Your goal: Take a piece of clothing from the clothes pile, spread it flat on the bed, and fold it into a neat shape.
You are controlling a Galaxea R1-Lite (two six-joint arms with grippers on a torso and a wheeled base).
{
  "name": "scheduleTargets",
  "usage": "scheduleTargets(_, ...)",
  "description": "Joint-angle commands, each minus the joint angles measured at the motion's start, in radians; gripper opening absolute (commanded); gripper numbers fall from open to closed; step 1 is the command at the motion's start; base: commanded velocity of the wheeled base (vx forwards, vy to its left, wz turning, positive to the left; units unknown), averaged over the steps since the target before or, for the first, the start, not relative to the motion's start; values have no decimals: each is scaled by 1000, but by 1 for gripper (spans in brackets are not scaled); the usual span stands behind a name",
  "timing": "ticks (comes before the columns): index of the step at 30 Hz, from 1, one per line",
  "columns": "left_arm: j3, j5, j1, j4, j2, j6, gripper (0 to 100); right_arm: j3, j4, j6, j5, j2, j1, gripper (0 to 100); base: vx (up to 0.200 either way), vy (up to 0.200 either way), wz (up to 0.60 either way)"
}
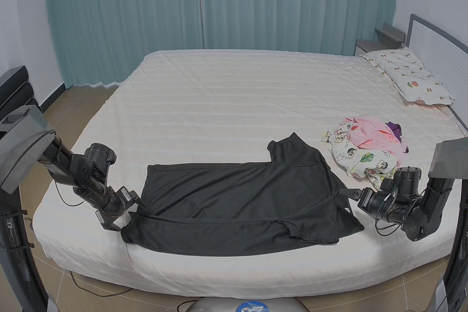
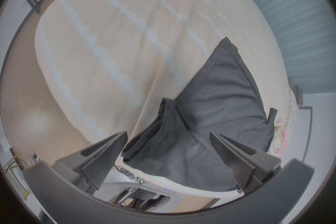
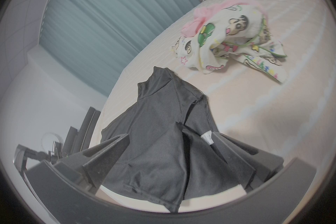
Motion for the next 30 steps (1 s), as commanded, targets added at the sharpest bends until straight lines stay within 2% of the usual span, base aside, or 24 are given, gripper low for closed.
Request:
scheduleTargets(1,74,-32,34,-55,-84,-21,100,116,-82,29,-29,-35,3,100,0,0,0)
scheduleTargets(7,78,-81,51,-48,-84,-22,100,189,-214,29,-32,-6,16,100,200,0,0)
scheduleTargets(10,82,-83,51,-48,-84,-22,100,195,-223,26,-32,-8,16,100,200,0,0)
scheduleTargets(20,77,-80,46,-60,-81,-21,100,185,-223,24,-32,1,17,100,0,0,0)
scheduleTargets(27,-15,-71,36,-58,-50,-19,100,175,-218,17,-30,3,26,100,0,0,0)
scheduleTargets(30,-150,-69,31,-49,41,-16,100,166,-222,17,-30,20,34,100,0,0,0)
